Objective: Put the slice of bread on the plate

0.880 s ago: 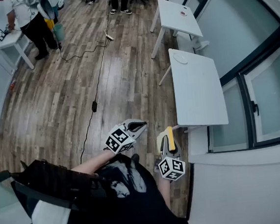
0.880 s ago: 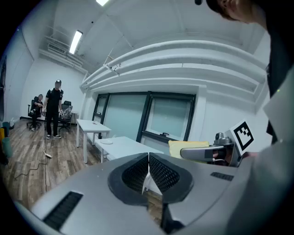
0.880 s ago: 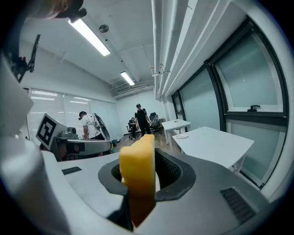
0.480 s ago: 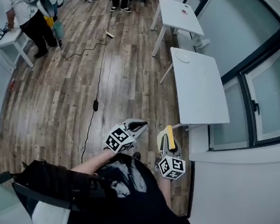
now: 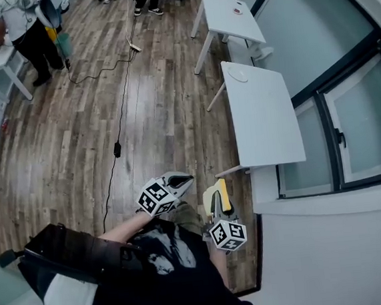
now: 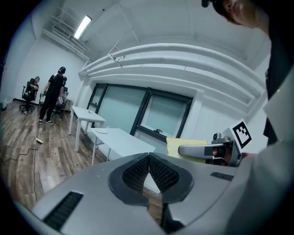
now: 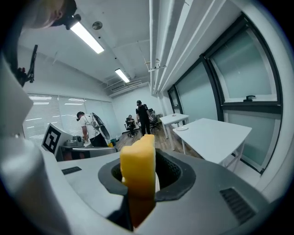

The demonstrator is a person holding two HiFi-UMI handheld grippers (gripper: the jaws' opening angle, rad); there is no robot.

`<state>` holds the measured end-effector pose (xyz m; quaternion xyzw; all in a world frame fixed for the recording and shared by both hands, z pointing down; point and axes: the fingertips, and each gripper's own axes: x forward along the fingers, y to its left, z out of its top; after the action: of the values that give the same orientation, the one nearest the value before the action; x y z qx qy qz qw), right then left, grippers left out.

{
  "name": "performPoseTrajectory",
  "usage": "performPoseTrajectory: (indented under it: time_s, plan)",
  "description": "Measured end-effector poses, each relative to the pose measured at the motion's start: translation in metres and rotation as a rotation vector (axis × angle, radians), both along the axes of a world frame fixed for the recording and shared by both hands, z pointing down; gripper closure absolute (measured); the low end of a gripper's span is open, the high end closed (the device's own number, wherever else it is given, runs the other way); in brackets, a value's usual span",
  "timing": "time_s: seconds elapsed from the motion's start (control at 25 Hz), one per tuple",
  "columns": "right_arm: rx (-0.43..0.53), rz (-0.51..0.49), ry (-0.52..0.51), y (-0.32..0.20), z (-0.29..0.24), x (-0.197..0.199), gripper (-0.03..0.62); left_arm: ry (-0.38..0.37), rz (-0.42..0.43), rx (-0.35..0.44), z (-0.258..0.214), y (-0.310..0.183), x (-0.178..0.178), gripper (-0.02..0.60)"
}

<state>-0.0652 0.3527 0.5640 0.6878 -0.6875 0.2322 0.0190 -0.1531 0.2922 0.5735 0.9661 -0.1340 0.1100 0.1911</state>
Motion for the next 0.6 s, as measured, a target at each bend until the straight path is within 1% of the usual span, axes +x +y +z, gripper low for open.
performPoseTrajectory:
  time_s: [0.16, 0.36, 0.6]
  plan:
    - [-0.018, 0.004, -0.033, -0.012, 0.009, 0.011, 0.496, -0.022, 0.015, -0.026, 0.01, -0.008, 0.012, 0.575]
    - [0.001, -0.036, -0.054, -0.058, 0.013, 0.03, 0.496, -0.046, -0.01, 0.003, 0.005, -0.047, 0.031, 0.575]
    - [0.05, -0.082, -0.047, -0.115, -0.003, 0.075, 0.496, -0.054, -0.025, 0.043, -0.008, -0.095, 0.081, 0.575]
